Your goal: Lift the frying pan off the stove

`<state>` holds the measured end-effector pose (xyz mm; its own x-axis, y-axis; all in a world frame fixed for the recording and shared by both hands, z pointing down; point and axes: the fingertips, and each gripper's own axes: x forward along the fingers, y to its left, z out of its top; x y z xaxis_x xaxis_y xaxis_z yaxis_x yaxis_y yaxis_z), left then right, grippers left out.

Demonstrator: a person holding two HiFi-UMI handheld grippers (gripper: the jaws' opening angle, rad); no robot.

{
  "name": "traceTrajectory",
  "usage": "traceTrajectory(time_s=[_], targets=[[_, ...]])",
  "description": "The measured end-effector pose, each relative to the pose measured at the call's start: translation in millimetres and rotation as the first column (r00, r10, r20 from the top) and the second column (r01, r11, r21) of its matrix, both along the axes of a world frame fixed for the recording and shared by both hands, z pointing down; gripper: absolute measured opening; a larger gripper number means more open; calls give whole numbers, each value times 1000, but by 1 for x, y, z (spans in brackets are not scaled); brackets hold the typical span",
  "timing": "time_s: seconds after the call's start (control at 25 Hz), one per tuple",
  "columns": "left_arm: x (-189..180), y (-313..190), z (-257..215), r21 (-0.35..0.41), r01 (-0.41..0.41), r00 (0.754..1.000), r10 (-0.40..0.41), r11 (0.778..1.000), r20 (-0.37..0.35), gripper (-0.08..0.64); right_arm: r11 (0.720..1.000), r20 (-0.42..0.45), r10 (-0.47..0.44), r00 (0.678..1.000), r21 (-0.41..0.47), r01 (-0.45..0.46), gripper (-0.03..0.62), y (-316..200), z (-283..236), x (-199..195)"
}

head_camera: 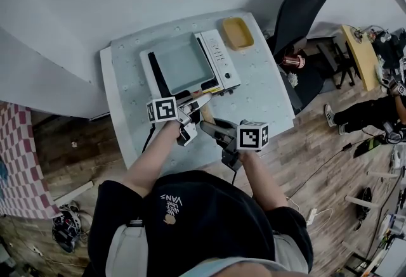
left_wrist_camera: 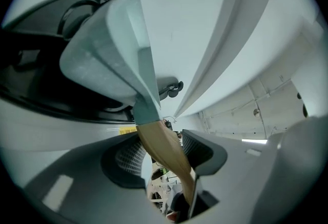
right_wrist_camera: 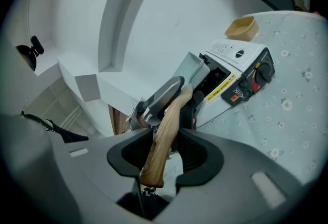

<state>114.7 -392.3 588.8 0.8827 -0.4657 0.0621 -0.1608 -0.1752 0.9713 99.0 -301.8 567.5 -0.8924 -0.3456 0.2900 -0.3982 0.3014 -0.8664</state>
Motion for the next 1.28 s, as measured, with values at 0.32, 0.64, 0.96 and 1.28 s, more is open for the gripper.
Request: traceTrajectory(time_s=[0.32, 0.64, 0.96, 1.28], targets=[[-2, 2, 2, -10, 19, 1000, -19, 1000, -2, 209, 999, 3, 34, 999, 12, -34, 149, 2, 3, 0], [1, 13, -2, 33, 1, 1000, -2, 999, 11, 204, 998, -6, 25, 1000, 59, -24, 138, 13, 5, 5], [-2, 29, -16, 74, 4, 998, -8, 997, 56, 204, 997, 39, 31, 999, 76, -34, 138, 31, -5, 1], [-2, 58, -23, 83, 8, 997, -14, 997, 76, 204, 996, 53, 20, 998, 89, -25, 138, 60, -11, 1]])
